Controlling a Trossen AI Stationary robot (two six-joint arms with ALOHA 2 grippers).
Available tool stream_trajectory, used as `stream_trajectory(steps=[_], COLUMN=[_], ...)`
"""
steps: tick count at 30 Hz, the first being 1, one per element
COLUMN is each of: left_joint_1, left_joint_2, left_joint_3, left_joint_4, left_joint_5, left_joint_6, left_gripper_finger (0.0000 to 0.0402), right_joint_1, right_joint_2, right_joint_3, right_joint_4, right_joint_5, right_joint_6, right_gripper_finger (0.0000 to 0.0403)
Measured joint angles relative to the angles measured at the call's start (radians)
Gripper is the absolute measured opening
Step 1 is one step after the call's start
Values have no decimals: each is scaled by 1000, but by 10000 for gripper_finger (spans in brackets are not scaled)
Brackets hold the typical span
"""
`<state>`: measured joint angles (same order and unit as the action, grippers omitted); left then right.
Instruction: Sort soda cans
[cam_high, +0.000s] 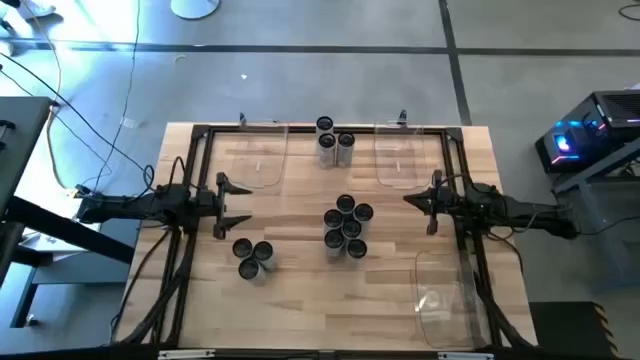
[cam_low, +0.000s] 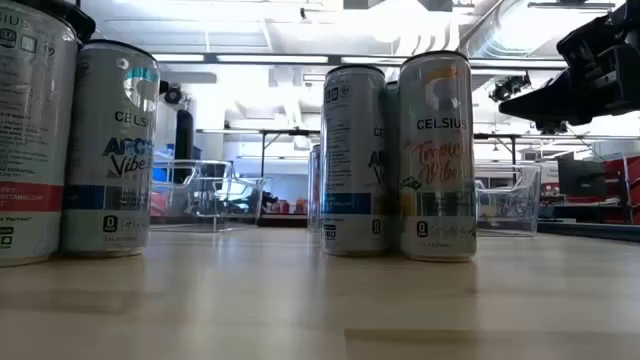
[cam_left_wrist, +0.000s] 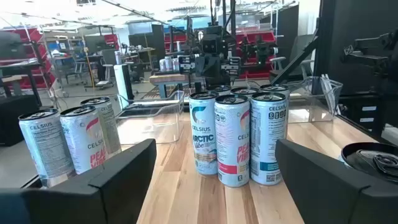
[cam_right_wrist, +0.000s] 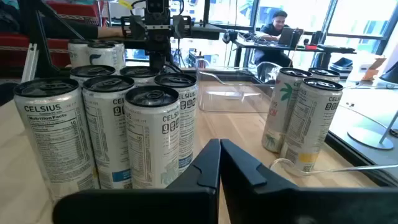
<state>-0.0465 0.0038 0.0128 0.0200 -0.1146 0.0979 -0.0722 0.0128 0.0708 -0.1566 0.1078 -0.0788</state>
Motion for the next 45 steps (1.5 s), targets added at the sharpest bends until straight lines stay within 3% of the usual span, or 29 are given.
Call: stream_trajectory(steps=[35,42,45], left_joint_1=[0,0,0], left_joint_2=[0,0,1], left_joint_3=[0,-1,-1], left_joint_4=[0,41,93], left_joint_5=[0,-2,-1], left_joint_6=[4,187,170], left_gripper_finger=[326,326,326], right_joint_1=[0,0,0], right_joint_2=[0,0,0], right_joint_3=[0,0,0], right_joint_4=[0,0,0], right_joint_5=[0,0,0], right_joint_6=[0,0,0], right_gripper_finger=[5,5,5])
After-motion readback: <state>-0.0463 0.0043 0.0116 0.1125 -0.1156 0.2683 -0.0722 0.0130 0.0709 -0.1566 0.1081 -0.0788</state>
